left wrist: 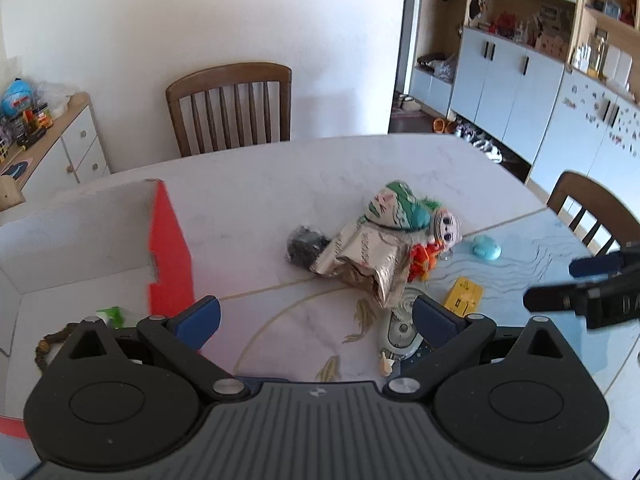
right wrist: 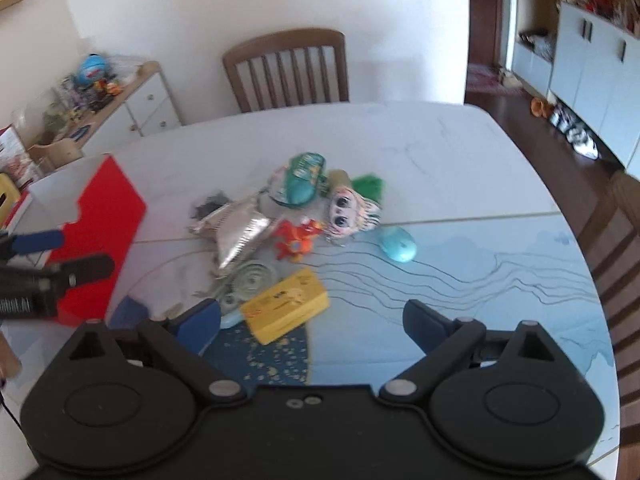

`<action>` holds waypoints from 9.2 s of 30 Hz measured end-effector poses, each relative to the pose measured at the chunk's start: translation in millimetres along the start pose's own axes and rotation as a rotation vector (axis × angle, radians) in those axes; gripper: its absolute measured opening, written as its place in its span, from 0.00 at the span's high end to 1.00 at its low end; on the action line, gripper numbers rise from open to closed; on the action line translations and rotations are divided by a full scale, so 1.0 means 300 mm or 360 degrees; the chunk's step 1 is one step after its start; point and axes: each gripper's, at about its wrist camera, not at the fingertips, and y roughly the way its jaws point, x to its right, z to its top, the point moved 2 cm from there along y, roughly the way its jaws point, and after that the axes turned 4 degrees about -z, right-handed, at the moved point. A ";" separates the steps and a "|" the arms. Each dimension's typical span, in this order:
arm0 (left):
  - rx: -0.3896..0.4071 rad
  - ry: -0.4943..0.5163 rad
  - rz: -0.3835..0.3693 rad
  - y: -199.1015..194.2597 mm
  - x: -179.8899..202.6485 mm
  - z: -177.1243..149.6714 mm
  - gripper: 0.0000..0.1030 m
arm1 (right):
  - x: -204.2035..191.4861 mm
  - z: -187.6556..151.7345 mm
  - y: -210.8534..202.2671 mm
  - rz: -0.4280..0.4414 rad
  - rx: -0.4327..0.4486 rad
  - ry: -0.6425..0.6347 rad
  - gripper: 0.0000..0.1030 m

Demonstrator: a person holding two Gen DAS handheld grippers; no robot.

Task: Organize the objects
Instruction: 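Move both tools back toward the remaining items on the table, then grasp the grey gear tape dispenser with the left gripper while the right gripper grasps the yellow box, then carry the tape dispenser and yellow box with both grippers into the cardboard box, then open both grippers to release the dispenser and yellow box in the box, then move both tools back toward the silver snack bag and plush toys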

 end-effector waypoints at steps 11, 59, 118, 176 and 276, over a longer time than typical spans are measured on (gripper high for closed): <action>-0.0087 0.0047 -0.0009 0.180 0.077 -0.075 0.00 | -0.015 0.057 0.180 -0.0006 -0.0163 0.0119 0.11; -0.0211 0.0211 -0.0181 0.330 0.249 -0.108 0.55 | 0.020 -0.011 0.272 -0.0063 -0.0338 0.0026 0.72; 0.0032 -0.0227 0.0189 -0.372 -0.819 -0.037 0.55 | -1.001 0.186 0.025 0.0262 -0.0101 -0.0617 0.72; -0.0534 -0.0155 0.0208 0.007 -0.937 -0.020 0.41 | -1.215 0.126 0.241 0.0267 -0.0305 -0.0891 0.55; -0.0244 -0.0475 0.0389 0.452 0.112 0.212 0.01 | 0.248 0.135 0.290 0.0155 0.0055 -0.0390 0.16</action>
